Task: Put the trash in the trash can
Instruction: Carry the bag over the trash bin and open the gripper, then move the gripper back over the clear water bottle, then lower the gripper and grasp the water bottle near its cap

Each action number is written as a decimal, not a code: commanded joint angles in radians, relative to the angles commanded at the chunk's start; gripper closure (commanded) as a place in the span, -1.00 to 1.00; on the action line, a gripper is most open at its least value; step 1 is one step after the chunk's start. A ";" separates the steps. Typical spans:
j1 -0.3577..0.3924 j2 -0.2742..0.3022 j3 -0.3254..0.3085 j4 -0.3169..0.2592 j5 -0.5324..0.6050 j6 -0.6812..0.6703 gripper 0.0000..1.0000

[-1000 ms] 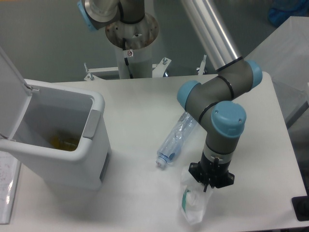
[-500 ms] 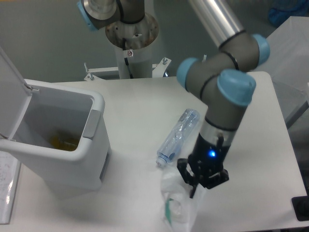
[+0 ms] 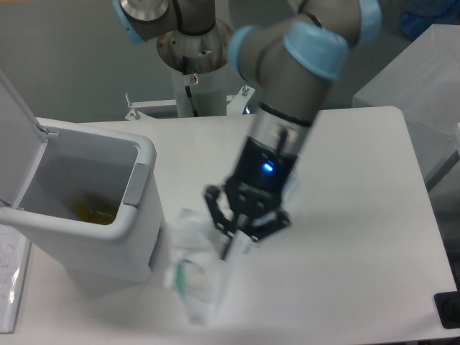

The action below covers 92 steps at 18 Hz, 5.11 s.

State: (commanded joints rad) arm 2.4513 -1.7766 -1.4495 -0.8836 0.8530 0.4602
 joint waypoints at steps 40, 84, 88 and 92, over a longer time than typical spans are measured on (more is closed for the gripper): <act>0.192 -0.124 -0.200 0.003 0.150 0.261 -1.00; -0.031 -0.360 -0.039 -0.311 0.660 0.362 1.00; -0.003 -0.319 0.012 -0.311 0.562 0.354 1.00; 0.047 -0.268 0.059 -0.307 0.395 0.344 1.00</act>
State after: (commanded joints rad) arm 2.4987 -2.0449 -1.3900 -1.1904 1.2475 0.8039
